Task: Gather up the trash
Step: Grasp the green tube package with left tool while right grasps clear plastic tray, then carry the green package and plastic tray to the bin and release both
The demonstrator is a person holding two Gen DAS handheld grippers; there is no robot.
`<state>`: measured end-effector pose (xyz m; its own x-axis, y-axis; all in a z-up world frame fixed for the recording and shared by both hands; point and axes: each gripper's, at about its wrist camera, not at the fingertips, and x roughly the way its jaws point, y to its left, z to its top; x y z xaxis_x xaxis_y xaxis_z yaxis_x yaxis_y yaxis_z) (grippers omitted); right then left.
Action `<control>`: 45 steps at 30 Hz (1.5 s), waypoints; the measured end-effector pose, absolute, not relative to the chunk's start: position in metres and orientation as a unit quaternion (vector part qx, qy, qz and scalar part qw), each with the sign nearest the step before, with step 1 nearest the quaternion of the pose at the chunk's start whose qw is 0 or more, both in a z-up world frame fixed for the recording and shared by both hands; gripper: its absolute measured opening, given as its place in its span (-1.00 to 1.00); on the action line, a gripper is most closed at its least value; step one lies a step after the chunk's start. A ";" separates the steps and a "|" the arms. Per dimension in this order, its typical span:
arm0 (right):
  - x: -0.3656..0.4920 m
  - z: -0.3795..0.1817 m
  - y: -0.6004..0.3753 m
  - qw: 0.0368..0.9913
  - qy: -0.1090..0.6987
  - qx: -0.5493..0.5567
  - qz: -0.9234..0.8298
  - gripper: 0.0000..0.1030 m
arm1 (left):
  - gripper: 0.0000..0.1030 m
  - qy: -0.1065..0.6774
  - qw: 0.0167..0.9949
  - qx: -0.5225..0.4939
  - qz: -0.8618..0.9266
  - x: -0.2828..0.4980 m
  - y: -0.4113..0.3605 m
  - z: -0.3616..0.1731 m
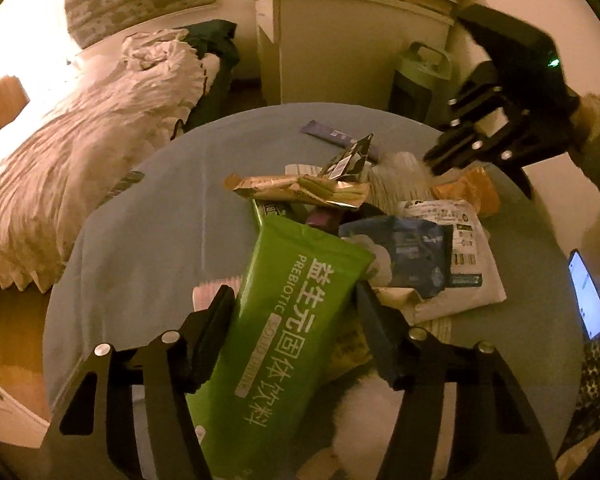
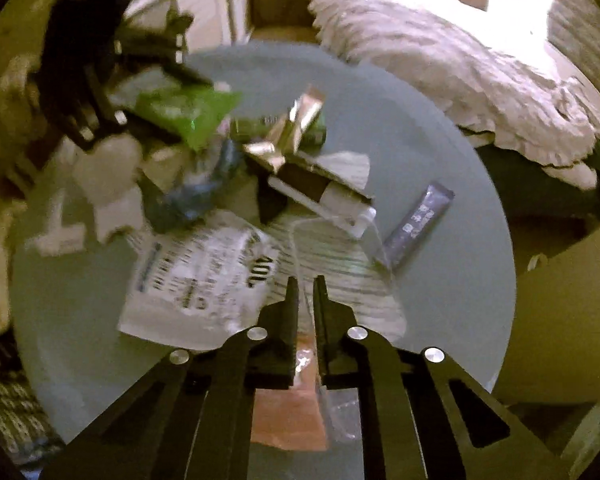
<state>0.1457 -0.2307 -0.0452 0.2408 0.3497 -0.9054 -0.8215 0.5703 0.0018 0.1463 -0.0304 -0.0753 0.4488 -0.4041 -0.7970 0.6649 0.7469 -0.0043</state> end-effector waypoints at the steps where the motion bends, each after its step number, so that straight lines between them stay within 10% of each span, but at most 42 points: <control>1: 0.141 -0.037 -0.236 0.759 0.469 -0.228 0.391 -0.86 | 0.11 0.415 0.840 0.155 -0.314 0.144 -0.031 -0.075; 13: 0.099 0.025 -0.302 0.840 0.394 0.078 0.365 -0.88 | -0.01 0.348 0.895 0.039 -0.277 0.108 -0.015 -0.011; 18: 0.093 0.022 -0.310 0.867 0.393 0.049 0.303 -0.88 | -0.01 0.325 0.905 0.010 -0.274 0.085 -0.026 0.013; 20: 0.098 0.012 -0.313 0.875 0.403 0.019 0.268 -0.57 | -0.01 0.318 0.907 -0.006 -0.277 0.077 -0.030 0.020; 22: 0.111 -0.003 -0.315 0.865 0.433 0.023 0.254 0.79 | -0.01 0.314 0.908 -0.021 -0.276 0.071 -0.036 0.023; 26: 0.123 -0.025 -0.309 0.851 0.454 0.027 0.263 0.63 | -0.01 0.323 0.907 -0.033 -0.268 0.065 -0.050 0.018; 34: 0.118 -0.048 -0.296 0.847 0.472 -0.013 0.245 -0.81 | -0.01 0.345 0.902 -0.057 -0.255 0.071 -0.074 0.006; 45: 0.039 0.036 -0.432 0.893 0.292 0.252 0.231 -0.93 | -0.01 0.319 0.886 -0.038 -0.333 0.083 -0.167 0.023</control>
